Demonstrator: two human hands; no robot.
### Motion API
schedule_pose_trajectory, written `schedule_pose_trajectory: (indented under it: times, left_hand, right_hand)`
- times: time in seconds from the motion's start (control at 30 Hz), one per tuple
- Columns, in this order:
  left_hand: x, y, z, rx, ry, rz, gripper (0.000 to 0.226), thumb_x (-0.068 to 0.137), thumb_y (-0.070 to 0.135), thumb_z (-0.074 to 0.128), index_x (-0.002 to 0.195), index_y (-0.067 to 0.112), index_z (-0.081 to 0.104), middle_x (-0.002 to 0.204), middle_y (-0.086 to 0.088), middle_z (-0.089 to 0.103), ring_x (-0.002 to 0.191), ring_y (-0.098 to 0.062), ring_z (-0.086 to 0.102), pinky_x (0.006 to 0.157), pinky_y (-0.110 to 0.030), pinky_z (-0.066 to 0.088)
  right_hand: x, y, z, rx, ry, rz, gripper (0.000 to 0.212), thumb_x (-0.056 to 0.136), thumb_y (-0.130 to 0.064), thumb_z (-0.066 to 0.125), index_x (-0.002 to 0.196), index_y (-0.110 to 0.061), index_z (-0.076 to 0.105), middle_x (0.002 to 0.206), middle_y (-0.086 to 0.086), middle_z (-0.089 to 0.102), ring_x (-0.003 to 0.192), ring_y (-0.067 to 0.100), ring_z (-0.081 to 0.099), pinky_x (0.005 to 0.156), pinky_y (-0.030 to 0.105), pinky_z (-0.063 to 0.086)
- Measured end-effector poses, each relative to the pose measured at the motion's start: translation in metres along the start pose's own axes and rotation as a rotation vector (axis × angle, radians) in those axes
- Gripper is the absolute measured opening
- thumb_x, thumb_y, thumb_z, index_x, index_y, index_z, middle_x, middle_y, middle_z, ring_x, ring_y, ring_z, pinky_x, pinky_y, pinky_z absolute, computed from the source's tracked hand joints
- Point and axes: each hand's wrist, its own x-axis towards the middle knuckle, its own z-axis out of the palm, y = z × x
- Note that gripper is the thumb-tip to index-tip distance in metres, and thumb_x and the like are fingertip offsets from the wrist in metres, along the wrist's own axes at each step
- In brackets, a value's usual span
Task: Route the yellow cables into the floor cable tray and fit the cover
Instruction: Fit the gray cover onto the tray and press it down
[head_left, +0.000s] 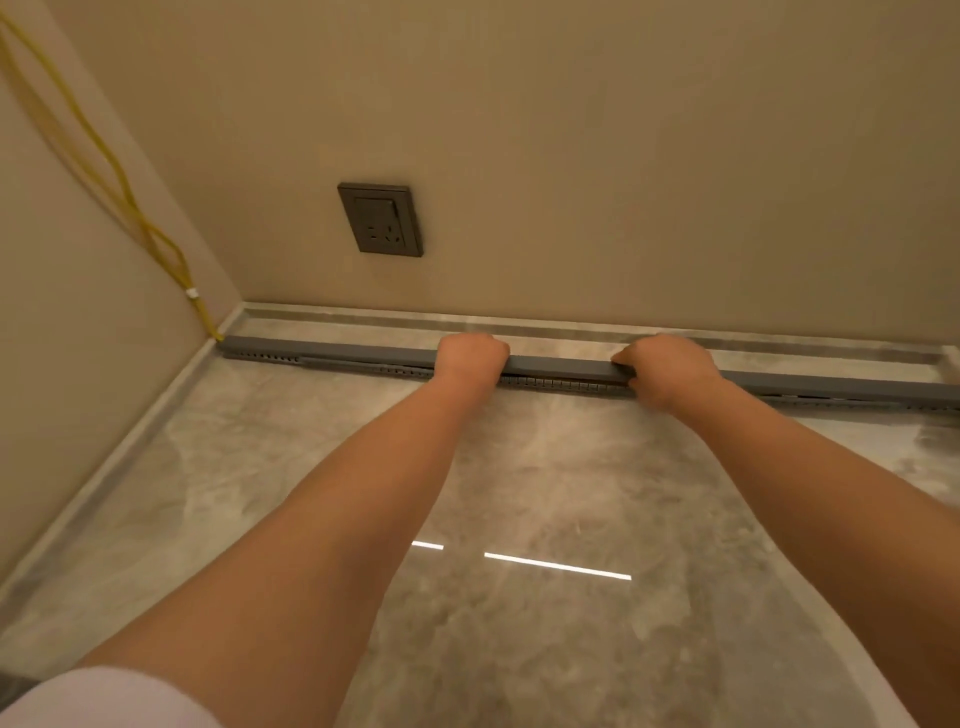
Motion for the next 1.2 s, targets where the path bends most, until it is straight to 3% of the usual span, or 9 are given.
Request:
schedule_pose_trajectory:
  times: [0.17,0.37,0.57,0.83,0.97,1.2]
  left_hand:
    - [0.008,-0.014,0.006,-0.029,0.029,0.041,0.036,0.086,-0.002,0.054,0.115,0.018,0.061,0.107,-0.004,0.065,0.097,-0.026,0.063,0.065,-0.031,0.039]
    - [0.024,-0.019,0.008,-0.039,0.068,0.062,0.03,0.085,0.001,0.057,0.109,0.018,0.062,0.105,-0.004,0.064,0.096,-0.027,0.063,0.067,-0.033,0.043]
    - [0.042,-0.022,0.007,-0.036,0.088,0.051,0.033,0.09,0.0,0.051,0.116,0.016,0.062,0.112,-0.009,0.063,0.101,-0.03,0.063,0.07,-0.034,0.043]
    - [0.053,-0.02,0.006,-0.031,0.13,0.028,0.029,0.092,0.002,0.052,0.117,0.012,0.063,0.114,-0.012,0.056,0.098,-0.033,0.062,0.07,-0.038,0.048]
    - [0.056,-0.022,0.005,-0.035,0.152,0.017,0.033,0.089,-0.005,0.053,0.118,0.007,0.062,0.117,-0.014,0.051,0.102,-0.033,0.059,0.068,-0.04,0.047]
    - [0.057,-0.021,0.006,-0.017,0.167,0.031,0.034,0.086,-0.008,0.055,0.116,0.006,0.062,0.118,-0.014,0.05,0.105,-0.032,0.056,0.068,-0.04,0.049]
  right_hand:
    - [0.006,-0.003,-0.003,-0.019,-0.023,0.023,0.028,0.086,-0.005,0.049,0.099,-0.022,0.066,0.099,0.004,0.065,0.091,0.028,0.06,0.063,0.03,0.04]
    - [0.015,-0.006,-0.008,-0.016,-0.032,0.071,0.026,0.089,-0.006,0.05,0.103,-0.02,0.066,0.086,0.004,0.057,0.076,0.026,0.052,0.062,0.031,0.041]
    - [0.025,-0.006,-0.005,-0.014,0.013,0.071,0.025,0.091,-0.007,0.049,0.107,-0.017,0.066,0.1,0.01,0.065,0.09,0.031,0.062,0.065,0.032,0.041]
    - [0.036,-0.007,-0.003,-0.047,0.087,0.058,0.028,0.089,0.001,0.053,0.115,-0.003,0.063,0.112,0.017,0.053,0.105,0.037,0.056,0.073,0.039,0.048]
    - [0.041,-0.006,-0.004,-0.039,0.101,0.063,0.029,0.085,0.005,0.055,0.112,-0.002,0.064,0.113,0.017,0.051,0.106,0.036,0.052,0.066,0.035,0.04]
    - [0.043,-0.007,0.004,-0.012,0.143,0.092,0.028,0.085,0.006,0.054,0.111,-0.002,0.063,0.111,0.016,0.051,0.105,0.034,0.051,0.064,0.034,0.039]
